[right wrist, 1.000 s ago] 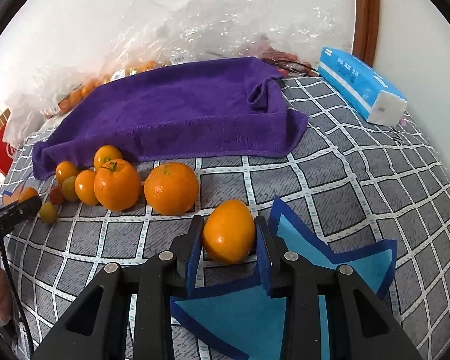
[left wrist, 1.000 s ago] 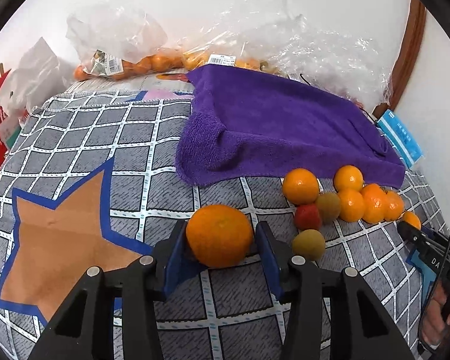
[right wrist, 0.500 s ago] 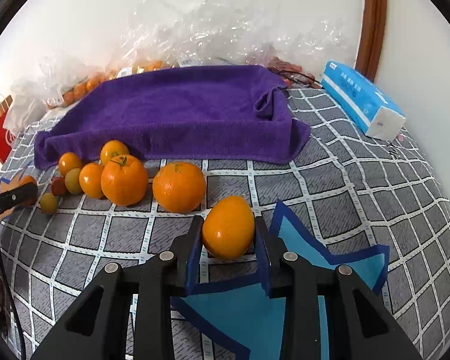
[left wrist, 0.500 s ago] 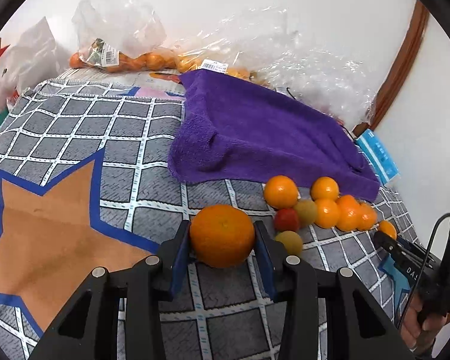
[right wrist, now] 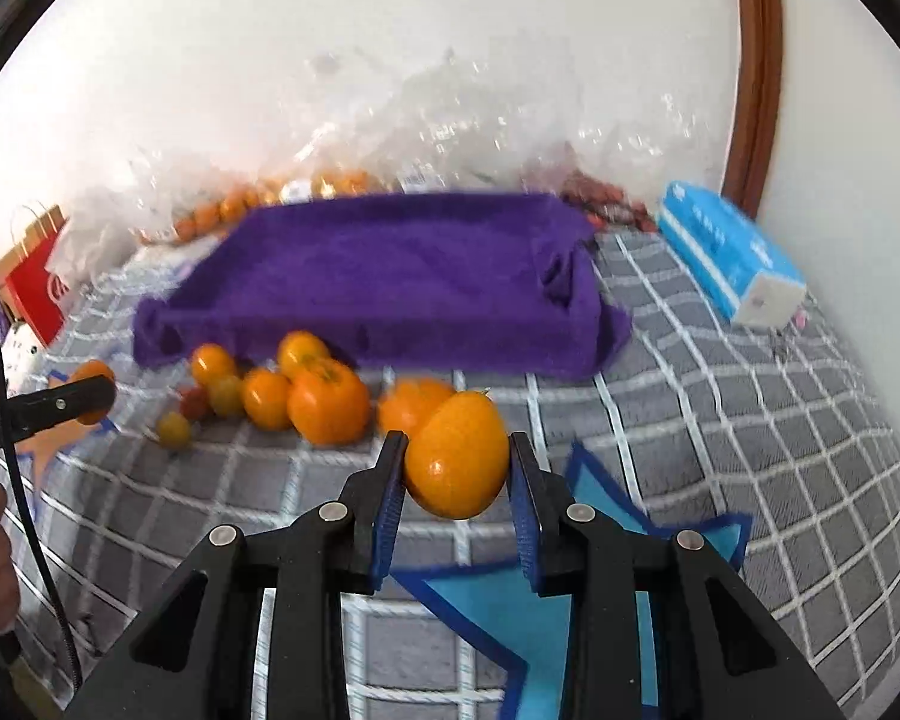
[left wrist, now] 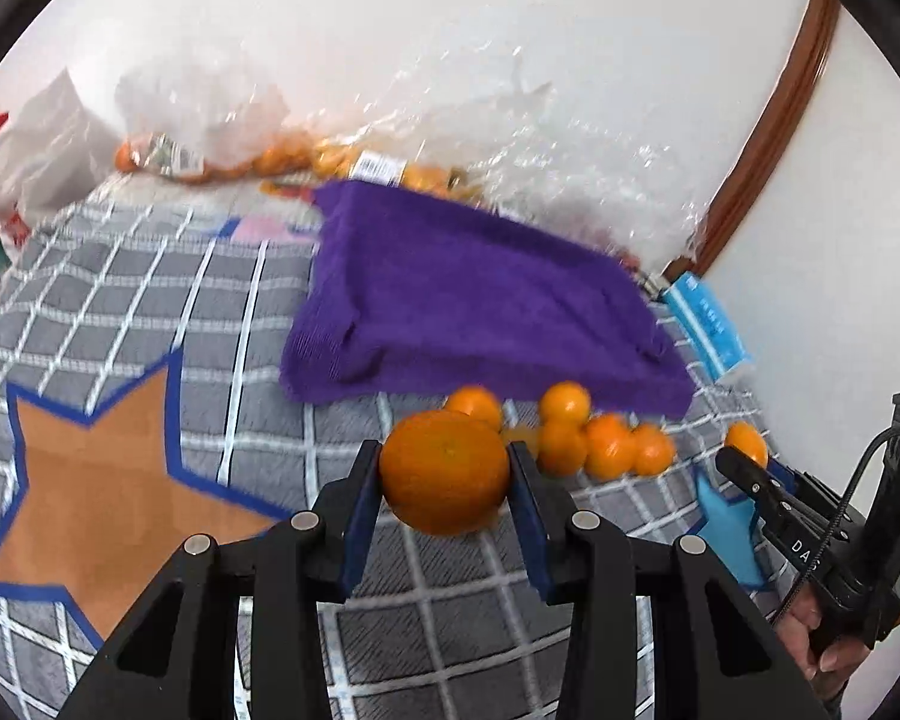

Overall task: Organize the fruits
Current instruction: 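Carry both held oranges up over the purple towel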

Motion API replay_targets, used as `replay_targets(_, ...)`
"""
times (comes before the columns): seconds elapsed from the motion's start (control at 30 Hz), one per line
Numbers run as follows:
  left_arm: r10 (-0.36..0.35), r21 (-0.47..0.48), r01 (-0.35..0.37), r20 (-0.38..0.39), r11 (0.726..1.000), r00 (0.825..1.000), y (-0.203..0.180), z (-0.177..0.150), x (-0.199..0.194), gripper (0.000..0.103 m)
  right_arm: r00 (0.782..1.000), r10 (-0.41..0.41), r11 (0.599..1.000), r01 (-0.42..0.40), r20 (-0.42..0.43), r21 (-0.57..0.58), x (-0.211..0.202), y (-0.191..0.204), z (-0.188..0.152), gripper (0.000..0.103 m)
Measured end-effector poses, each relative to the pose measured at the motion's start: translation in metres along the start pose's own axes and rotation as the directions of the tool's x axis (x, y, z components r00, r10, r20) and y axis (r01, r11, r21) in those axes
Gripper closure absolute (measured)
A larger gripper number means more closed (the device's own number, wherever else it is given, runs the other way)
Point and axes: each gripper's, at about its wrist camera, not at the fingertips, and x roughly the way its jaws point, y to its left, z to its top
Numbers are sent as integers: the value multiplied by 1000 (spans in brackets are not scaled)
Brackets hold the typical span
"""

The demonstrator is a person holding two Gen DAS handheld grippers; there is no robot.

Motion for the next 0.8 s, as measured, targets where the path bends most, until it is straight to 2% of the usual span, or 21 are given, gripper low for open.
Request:
replay_targets(0.07, 3, 6, -3, 17, 1000, 1000, -4, 10, -2, 64, 999, 18, 1000, -18, 39, -7, -7, 7, 15, 70)
replay_targets(0.2, 54, 11, -55, 47, 998, 997, -12, 32, 3, 64, 997, 23, 1000, -22, 78, -15, -6, 15, 41, 70)
replay_targets(0.47, 42, -37, -39, 65, 999, 997, -7, 66, 31, 64, 999, 11, 999, -13, 50, 41, 36, 12, 74, 70)
replay_targets(0.73, 58, -15, -57, 68, 998, 996, -12, 96, 70, 64, 997, -10, 998, 5, 71, 64, 66, 1, 108, 70)
replay_targets(0.8, 42, -14, -42, 69, 999, 997, -10, 96, 81, 64, 997, -25, 998, 20, 72, 67, 74, -2, 112, 70)
